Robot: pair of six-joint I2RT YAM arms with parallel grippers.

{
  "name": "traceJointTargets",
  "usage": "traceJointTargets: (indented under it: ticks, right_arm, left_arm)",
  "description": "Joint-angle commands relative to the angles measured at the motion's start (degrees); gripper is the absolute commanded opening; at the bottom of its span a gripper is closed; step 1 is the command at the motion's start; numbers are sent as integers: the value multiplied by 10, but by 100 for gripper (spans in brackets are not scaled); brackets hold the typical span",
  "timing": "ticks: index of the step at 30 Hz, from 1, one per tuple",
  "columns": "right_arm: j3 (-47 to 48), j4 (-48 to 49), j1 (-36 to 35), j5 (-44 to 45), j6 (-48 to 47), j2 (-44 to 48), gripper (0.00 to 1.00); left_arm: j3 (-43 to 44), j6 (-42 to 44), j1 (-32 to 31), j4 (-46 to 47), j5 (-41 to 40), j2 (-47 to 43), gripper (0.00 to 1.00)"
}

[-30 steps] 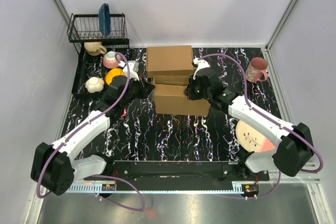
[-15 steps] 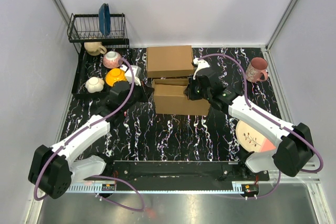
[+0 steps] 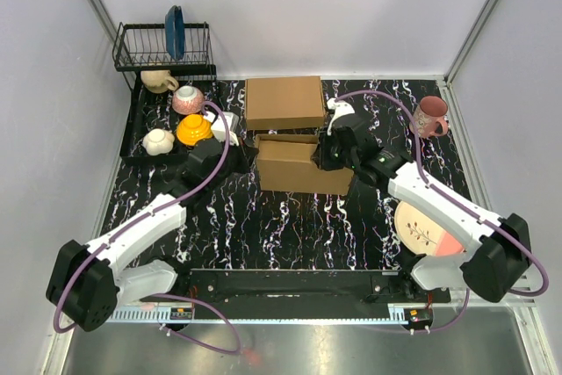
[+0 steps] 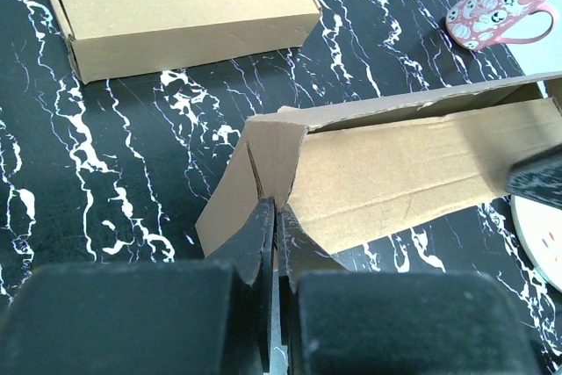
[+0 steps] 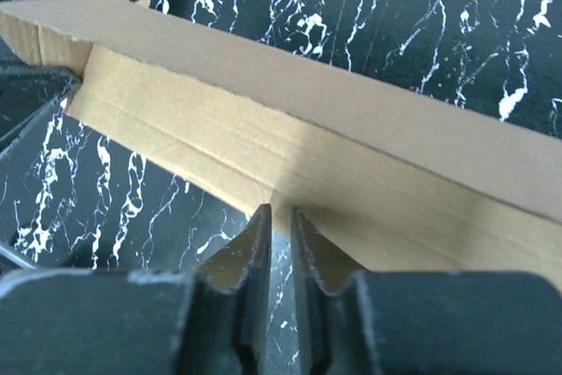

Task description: Fold the paper box

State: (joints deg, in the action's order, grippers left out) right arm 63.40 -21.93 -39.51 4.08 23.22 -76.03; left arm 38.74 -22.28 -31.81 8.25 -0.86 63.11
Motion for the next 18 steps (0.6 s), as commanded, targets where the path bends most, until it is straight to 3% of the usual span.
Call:
traceJointTargets:
  ticks: [1,4,12,18]
  right_arm:
    - [56,-81,-7,29,-5,43,24]
    - [84,-116,-7,67,-22,69,31]
    - [98,-195,-7,270,-87,101,40]
    - [77,-212,-7,294,-91,92,49]
  left_arm:
    - [6,7,-2,-54,-22,18,0]
    - [10,5,-3,-60,-23,25,0]
    - [17,4,-7,-61,-26,31,0]
    - [23,11,-10,-69,-29,32,0]
